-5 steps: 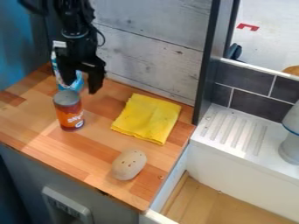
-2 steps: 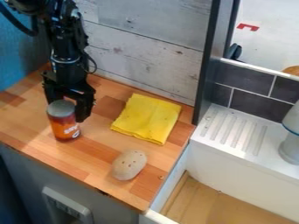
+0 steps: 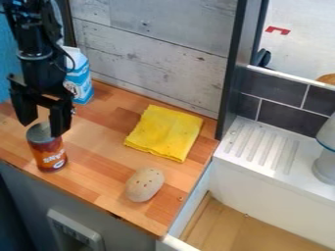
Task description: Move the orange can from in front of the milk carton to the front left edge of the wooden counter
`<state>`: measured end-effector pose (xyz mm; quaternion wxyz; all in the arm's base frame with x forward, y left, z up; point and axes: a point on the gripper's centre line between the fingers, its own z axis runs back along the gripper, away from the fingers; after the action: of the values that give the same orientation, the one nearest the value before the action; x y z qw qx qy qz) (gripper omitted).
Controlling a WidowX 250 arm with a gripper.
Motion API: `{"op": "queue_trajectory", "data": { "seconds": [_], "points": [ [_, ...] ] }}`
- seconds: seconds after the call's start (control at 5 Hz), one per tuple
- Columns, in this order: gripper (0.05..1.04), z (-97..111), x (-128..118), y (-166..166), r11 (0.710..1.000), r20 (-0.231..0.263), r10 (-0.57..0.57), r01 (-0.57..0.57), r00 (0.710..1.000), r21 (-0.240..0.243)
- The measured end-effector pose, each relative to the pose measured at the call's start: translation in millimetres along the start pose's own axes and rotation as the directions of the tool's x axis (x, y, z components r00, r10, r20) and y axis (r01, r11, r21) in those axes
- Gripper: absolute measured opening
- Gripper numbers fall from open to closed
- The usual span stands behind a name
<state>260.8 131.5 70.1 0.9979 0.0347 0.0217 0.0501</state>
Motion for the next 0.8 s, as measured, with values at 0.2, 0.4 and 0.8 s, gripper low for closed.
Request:
{"op": "queue_trajectory", "data": {
  "seconds": [0.2,0.4,0.8],
  "points": [
    [1.008,1.2,-1.2,-4.6,0.999,-0.003,-0.013,0.013,1.0,-0.038],
    [1.008,30.6,29.8,0.5,0.994,0.137,0.018,-0.003,0.99,-0.112],
    [1.008,72.4,83.4,29.8,0.995,0.206,0.037,-0.018,0.978,-0.096]
  ]
}}
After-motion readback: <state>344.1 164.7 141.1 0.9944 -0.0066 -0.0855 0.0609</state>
